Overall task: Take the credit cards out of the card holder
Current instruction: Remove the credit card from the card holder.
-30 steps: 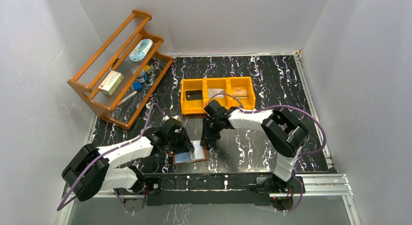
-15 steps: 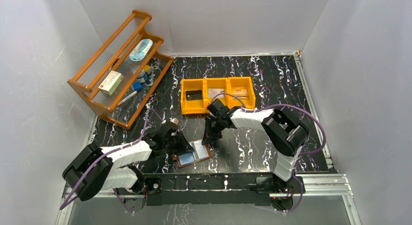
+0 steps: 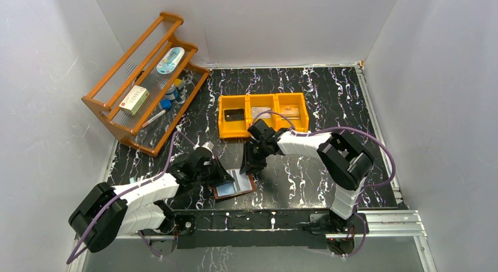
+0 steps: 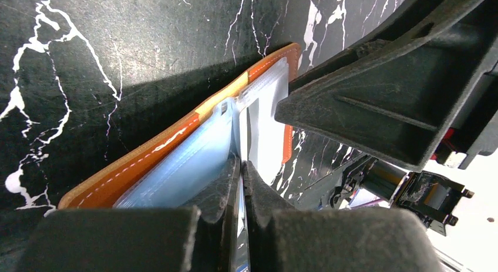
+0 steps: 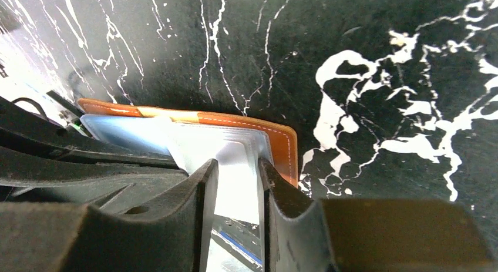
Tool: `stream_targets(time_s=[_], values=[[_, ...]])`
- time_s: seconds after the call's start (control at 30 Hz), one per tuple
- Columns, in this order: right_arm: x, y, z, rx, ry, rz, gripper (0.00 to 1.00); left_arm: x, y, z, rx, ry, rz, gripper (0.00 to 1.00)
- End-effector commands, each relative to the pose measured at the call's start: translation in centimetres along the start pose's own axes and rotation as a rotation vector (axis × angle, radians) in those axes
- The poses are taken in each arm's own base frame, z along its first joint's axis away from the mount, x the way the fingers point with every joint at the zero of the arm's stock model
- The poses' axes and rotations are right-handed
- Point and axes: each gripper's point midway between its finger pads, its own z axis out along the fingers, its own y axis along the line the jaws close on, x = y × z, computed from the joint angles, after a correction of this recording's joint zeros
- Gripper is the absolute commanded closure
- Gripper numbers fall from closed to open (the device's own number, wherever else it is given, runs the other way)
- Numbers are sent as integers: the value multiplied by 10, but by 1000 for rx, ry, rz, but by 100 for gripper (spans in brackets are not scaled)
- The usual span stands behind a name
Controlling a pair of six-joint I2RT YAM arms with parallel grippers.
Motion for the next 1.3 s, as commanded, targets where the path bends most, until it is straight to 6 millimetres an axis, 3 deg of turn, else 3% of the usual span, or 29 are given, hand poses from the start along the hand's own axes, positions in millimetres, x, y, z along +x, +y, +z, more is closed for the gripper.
stream_targets(time_s=[0.0, 0.13, 0.27, 0.5, 0.87, 0.9, 1.0, 1.07, 1.13, 1.27], values=[[-1, 8, -6, 20, -13, -54, 60, -11, -19, -10, 43, -43, 51, 100], [-5, 21, -13, -19, -29, -91, 61, -11, -22, -12, 50, -38, 78, 100], [2, 32, -10, -99, 12, -96, 84, -14, -31, -9, 63, -31, 103, 100], [-2, 3, -8, 41, -34, -38, 97, -19, -30, -14, 42, -51, 118, 100], [-8, 7, -20, 15, -85, -36, 100, -29, -13, -19, -91, -83, 182, 100], [-8, 9, -21, 10, -82, -46, 98, -30, -10, -20, -107, -82, 184, 100], [-17, 15, -30, 28, -118, -79, 68, -33, -1, -23, -168, -95, 178, 100], [-26, 13, -38, 87, -158, -99, 54, -35, 8, -26, -227, -107, 161, 100], [-31, 1, -43, 190, -174, -106, 49, -35, 17, -29, -278, -101, 157, 100], [-28, 4, -35, 281, -179, -169, 47, -34, 23, -28, -314, -80, 151, 99]])
